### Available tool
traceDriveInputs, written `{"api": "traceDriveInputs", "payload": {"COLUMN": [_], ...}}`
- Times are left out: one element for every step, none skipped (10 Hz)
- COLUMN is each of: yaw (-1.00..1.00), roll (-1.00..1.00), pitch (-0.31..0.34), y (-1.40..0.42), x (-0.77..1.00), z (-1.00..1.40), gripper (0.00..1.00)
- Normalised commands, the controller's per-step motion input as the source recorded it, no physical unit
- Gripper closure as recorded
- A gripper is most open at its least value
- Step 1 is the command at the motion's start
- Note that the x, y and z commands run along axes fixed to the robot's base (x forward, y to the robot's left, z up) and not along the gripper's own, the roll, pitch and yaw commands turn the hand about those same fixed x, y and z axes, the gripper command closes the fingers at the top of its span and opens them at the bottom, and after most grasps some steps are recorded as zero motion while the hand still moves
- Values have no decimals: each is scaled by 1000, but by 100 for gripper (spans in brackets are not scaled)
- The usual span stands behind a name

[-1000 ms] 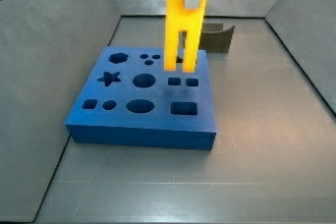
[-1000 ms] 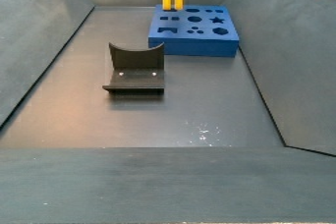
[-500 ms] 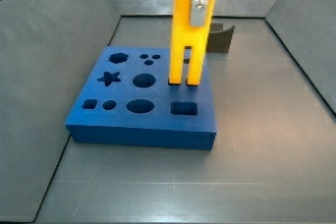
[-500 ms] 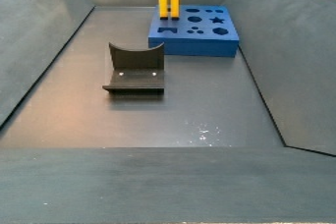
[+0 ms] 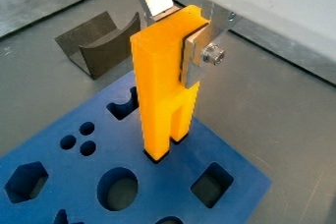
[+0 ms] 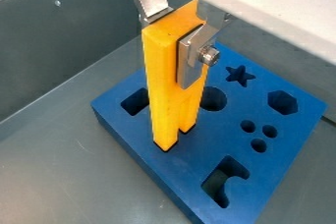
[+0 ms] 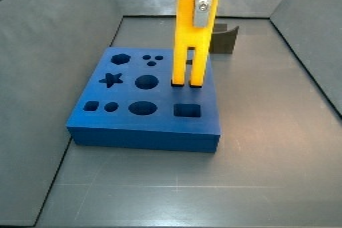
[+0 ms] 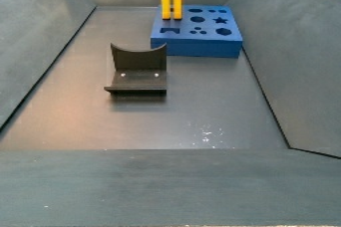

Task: Pick up the double-square object. Move up. Move to above the board. Insert the double-square object.
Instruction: Insert the double-square object.

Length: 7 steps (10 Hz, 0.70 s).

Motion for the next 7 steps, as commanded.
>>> {"api": "traceDriveInputs", "payload": {"yaw": [0,0,0,0,0,0,0], "roll": [11,11,0,0,0,7,31], "pitch": [0,0,-9,-13,-23,-31,-43], "y": [0,0,0,-14,-3,-9,-26], "x": [0,0,0,0,0,0,0], "z": [-283,-277,-277,-271,-340,-403,-486], "gripper": [100,100,100,100,100,100,100]}}
